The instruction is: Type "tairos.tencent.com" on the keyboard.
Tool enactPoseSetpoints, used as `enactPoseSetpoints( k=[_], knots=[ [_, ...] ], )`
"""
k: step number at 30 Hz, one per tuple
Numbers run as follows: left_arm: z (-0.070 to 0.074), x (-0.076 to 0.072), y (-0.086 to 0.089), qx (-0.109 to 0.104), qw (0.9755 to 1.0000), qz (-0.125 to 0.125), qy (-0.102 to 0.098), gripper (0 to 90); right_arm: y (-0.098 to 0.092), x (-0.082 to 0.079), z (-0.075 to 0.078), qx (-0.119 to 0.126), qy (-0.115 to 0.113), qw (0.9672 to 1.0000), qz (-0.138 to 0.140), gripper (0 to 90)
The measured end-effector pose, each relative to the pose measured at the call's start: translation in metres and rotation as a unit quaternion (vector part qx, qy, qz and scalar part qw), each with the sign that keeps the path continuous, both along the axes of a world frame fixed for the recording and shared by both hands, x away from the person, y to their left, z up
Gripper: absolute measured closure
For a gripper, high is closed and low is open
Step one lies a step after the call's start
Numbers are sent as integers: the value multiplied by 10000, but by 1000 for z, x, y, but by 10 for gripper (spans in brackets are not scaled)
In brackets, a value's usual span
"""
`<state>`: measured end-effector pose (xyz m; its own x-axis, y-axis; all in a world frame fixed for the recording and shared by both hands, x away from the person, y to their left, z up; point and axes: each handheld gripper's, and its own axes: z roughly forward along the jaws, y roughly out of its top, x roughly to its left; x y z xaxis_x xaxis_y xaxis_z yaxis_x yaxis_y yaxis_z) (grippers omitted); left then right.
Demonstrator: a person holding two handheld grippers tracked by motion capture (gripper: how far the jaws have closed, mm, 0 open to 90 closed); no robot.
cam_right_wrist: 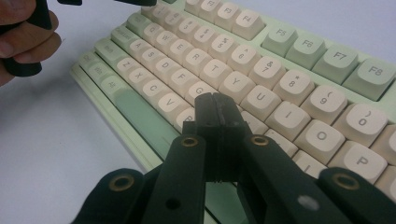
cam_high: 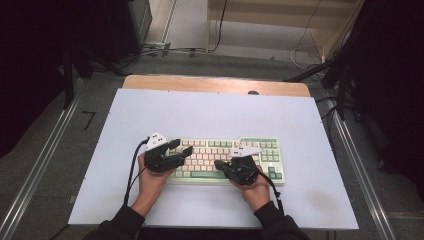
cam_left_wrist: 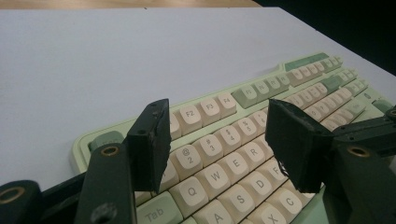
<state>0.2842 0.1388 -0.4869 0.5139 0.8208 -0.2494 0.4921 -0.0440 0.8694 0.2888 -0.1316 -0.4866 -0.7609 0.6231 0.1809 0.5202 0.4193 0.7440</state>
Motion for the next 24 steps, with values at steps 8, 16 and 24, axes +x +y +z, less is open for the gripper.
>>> enactPoseSetpoints(
  k=[8,16,24],
  knots=[
    [0,0,0,7,10000,-14,6,413,2,0,-1,-24,15,10000,9,873],
    [0,0,0,15,10000,-9,21,413,3,0,-3,-53,17,10000,20,874],
    [0,0,0,13,10000,-7,23,413,3,0,-3,-55,31,10000,14,873]
  ],
)
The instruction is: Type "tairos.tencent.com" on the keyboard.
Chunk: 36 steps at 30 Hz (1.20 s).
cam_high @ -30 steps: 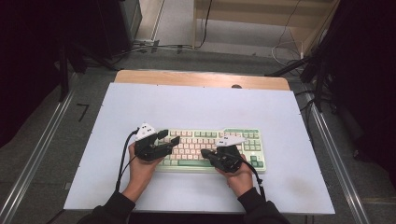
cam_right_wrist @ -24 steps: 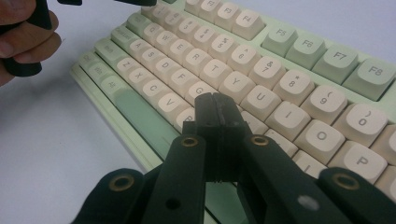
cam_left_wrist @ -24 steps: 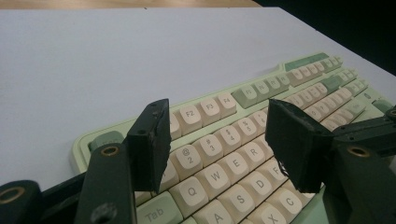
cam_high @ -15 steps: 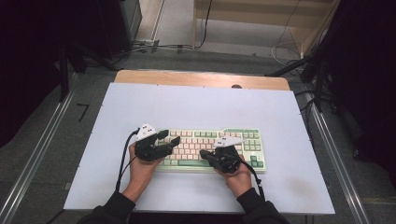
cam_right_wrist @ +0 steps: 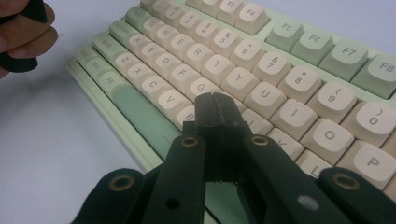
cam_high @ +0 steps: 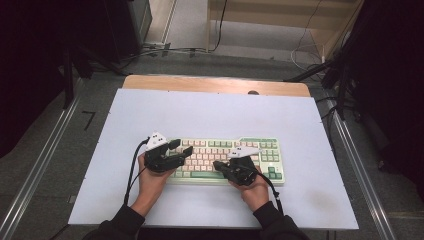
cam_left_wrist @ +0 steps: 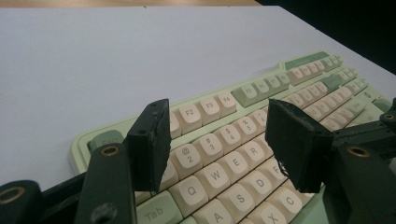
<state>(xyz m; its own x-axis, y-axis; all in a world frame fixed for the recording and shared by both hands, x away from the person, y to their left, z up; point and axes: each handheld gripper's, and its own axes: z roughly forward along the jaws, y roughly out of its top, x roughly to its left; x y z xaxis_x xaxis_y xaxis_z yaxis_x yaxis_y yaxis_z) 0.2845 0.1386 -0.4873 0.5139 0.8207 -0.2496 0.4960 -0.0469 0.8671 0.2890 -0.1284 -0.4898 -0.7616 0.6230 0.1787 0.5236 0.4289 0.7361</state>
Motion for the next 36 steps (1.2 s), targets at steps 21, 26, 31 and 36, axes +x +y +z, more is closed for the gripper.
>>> enactPoseSetpoints(
  k=[21,26,31,36],
  knots=[
    [1,0,1,-6,10000,1,-17,413,0,-1,-1,68,-65,9999,-35,855],
    [1,0,1,-2,10000,6,-16,413,-11,-2,14,411,-194,9989,-140,784],
    [1,-1,0,6,10000,-9,-14,413,-21,2,19,505,-220,9980,-321,530],
    [0,-1,0,8,10000,-12,-7,413,-29,7,19,514,-108,9967,-618,360]
  ],
)
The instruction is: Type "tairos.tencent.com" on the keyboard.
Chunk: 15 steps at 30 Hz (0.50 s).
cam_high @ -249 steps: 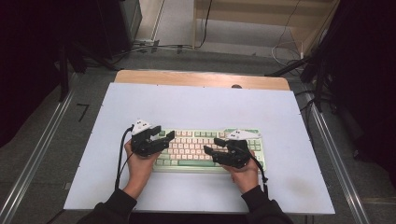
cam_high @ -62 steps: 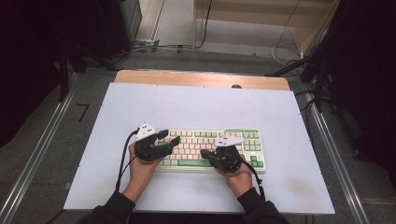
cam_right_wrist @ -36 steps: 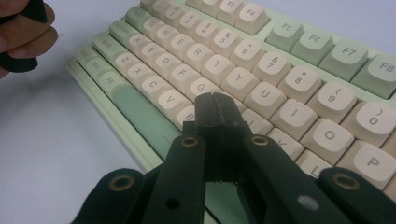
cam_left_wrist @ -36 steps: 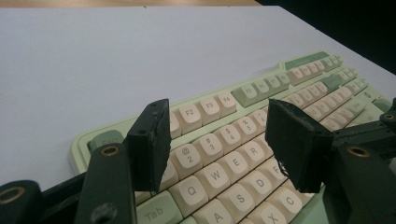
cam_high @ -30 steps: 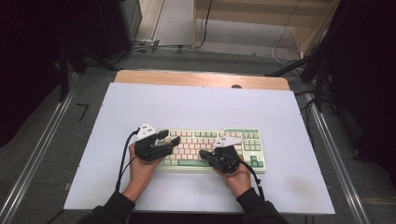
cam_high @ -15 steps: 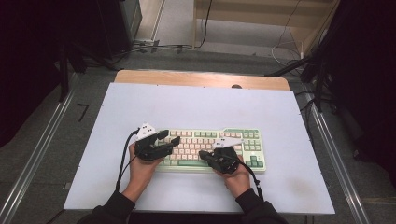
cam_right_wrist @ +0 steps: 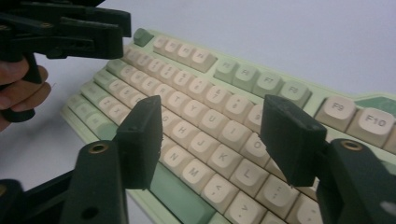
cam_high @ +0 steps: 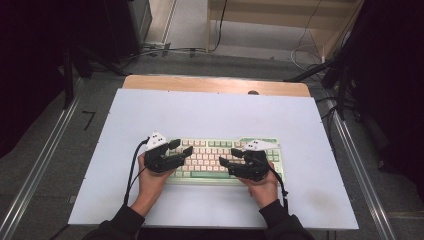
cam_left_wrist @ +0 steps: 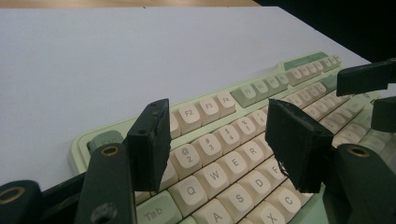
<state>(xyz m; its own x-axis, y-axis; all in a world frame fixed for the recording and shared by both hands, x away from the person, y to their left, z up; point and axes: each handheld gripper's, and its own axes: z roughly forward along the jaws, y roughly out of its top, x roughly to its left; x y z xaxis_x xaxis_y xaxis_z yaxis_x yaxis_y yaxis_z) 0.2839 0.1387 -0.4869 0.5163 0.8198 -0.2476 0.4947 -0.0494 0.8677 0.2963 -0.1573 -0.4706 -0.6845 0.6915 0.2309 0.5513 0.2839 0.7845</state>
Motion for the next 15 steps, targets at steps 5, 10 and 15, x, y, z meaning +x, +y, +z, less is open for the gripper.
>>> enactPoseSetpoints(
  k=[5,10,15],
  knots=[
    [0,0,0,-3,10000,-19,7,412,-5,2,1,9,1,9999,-146,335],
    [-1,0,-2,15,10000,-43,18,410,-7,2,1,32,-8,9997,-241,299],
    [-1,-1,-3,-3,10000,-76,16,409,-11,4,2,60,16,9995,-322,286]
  ],
)
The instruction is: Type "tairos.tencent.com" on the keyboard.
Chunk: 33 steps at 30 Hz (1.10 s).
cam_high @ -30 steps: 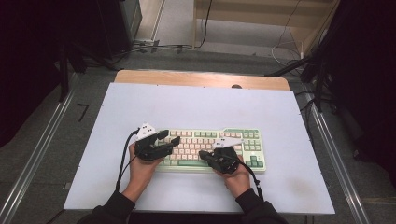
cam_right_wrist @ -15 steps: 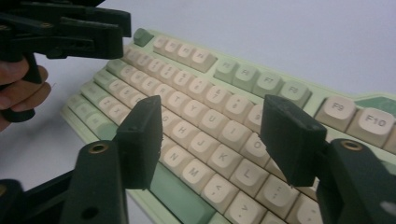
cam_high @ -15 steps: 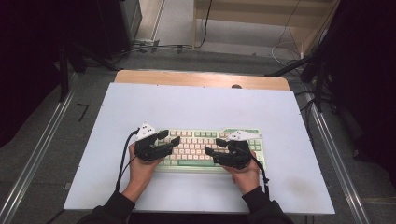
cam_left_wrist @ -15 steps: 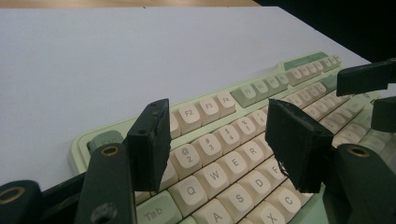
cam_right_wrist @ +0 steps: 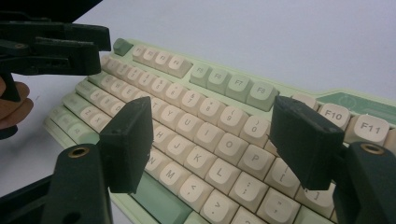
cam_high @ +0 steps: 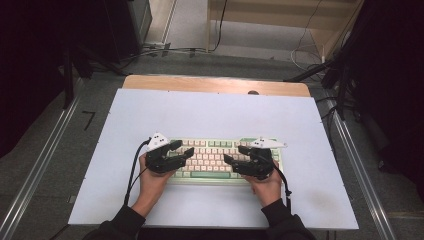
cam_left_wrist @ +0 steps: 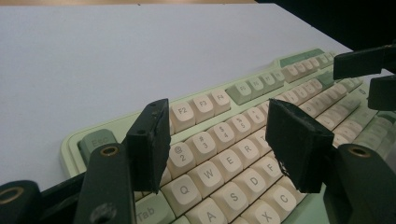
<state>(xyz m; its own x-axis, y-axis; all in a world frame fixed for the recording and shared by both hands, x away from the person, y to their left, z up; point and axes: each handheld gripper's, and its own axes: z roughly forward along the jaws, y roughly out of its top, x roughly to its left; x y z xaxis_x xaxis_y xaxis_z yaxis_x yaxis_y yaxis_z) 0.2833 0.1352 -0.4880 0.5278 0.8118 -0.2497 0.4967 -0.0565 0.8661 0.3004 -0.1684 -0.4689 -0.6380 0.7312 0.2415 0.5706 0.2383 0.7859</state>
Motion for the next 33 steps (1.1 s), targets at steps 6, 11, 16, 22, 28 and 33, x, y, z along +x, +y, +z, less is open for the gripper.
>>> enactPoseSetpoints(
  k=[6,11,16,22,28,33],
  knots=[
    [0,0,-1,-13,10000,-36,-8,410,-2,1,0,-8,14,10000,-31,285],
    [0,0,-2,-23,10000,-50,5,413,-1,0,0,-19,30,10000,-33,285],
    [1,0,-5,-52,9998,-186,-17,491,-1,1,-1,-37,44,10000,-36,287],
    [5,3,-12,-44,9984,-569,-37,803,0,1,-2,-63,44,10000,-24,295],
    [10,7,-26,149,9961,-870,15,900,1,1,-2,-62,45,10000,-14,303],
    [6,14,-37,314,9946,-977,151,900,0,1,-2,-57,53,10000,-24,305]
  ],
)
